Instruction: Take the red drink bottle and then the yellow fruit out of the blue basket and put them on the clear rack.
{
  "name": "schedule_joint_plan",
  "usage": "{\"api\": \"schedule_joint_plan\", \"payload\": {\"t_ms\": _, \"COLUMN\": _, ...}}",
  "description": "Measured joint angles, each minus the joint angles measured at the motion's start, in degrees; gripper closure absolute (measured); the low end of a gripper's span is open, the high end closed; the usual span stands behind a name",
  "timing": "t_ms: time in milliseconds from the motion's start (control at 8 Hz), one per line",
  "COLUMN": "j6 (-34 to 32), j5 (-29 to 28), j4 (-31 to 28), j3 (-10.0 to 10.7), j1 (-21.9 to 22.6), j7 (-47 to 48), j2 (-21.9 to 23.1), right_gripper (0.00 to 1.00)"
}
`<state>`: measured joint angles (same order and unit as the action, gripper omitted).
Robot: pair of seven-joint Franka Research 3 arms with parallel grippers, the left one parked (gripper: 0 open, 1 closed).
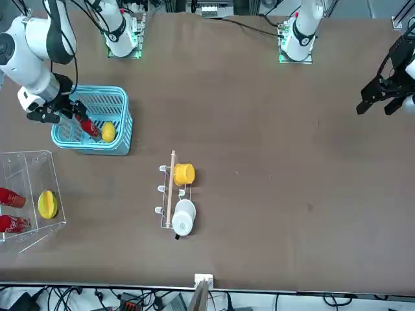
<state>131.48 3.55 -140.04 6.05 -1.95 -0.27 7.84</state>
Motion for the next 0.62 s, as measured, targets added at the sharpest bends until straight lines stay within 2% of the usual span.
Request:
{"api": "schedule_joint_plan", "payload": {"t_ms": 125, "j6": 0.3, "j5": 0.0, "j4": 0.0, "j3": 0.0, "j1": 0.0, "j7": 0.0, "j2": -0.5, "right_gripper": 0.2}}
{"api": "schedule_joint_plan", "payload": {"t_ms": 625, "j6": 0.4, "j5": 0.0, "j4": 0.0, "j3": 0.0, "j1": 0.0, "j7": 0.0, "j2": -0.8, "right_gripper": 0.34}}
